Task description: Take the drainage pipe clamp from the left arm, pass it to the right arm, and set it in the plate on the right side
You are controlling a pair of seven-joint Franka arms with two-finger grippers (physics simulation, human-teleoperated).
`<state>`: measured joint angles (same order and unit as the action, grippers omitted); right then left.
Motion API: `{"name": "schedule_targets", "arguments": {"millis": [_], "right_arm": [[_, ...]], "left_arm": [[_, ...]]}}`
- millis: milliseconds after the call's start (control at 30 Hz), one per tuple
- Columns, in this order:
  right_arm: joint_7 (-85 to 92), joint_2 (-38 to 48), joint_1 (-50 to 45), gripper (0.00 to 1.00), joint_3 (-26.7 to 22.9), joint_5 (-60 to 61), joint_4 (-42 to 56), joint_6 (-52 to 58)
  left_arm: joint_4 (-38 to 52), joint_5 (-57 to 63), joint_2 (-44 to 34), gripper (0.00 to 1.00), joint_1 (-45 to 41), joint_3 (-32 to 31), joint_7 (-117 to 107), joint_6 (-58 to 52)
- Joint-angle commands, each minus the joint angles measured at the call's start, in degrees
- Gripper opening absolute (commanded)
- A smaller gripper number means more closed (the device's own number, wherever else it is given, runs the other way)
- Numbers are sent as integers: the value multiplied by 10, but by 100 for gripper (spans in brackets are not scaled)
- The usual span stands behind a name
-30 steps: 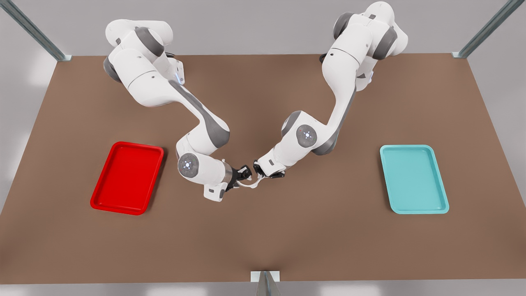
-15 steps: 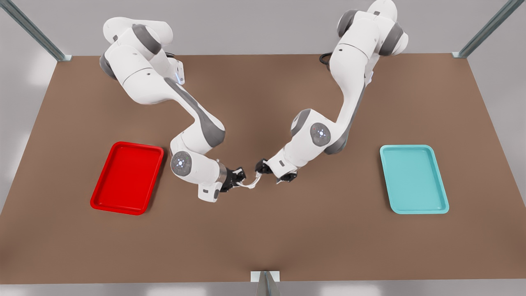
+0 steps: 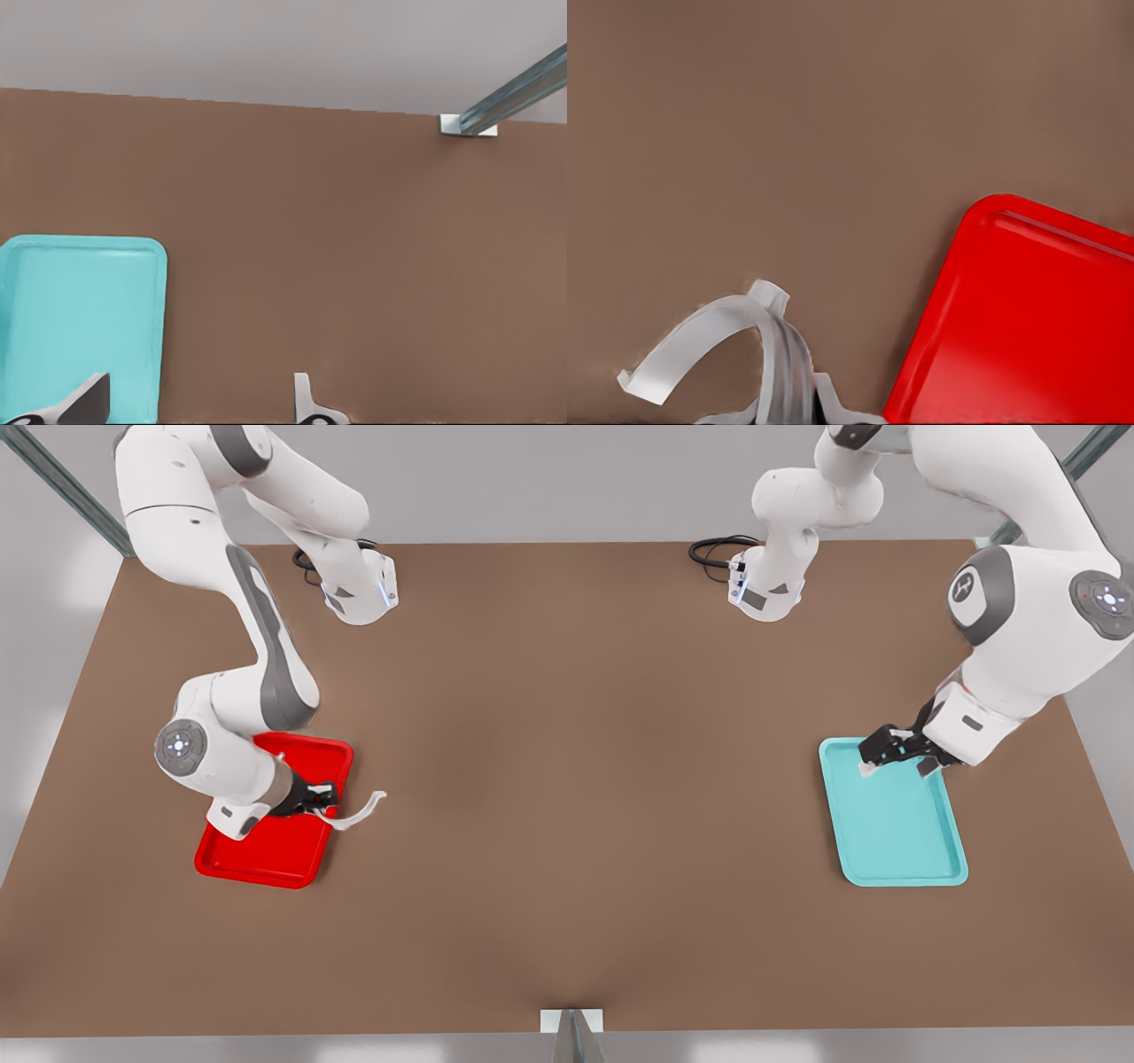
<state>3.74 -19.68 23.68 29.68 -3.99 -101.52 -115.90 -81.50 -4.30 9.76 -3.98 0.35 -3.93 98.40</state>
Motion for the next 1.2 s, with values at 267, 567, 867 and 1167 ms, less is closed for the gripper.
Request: {"name": "schedule_targets", "arguments": {"millis": [267, 567, 867, 1167], "right_arm": [[207, -69, 121, 28, -8, -47, -48, 17], [190, -106, 156, 100, -3, -81, -32, 33], [-84, -61, 145, 100, 260, -197, 271, 329], [-85, 134, -189, 100, -196, 21, 188, 313]], "left_arm": [[27, 46, 74, 100, 1, -15, 89, -46], [28, 45, 73, 100, 3, -14, 88, -50], [28, 47, 73, 100, 2, -14, 89, -51], [28, 47, 72, 100, 2, -14, 89, -49]]}}
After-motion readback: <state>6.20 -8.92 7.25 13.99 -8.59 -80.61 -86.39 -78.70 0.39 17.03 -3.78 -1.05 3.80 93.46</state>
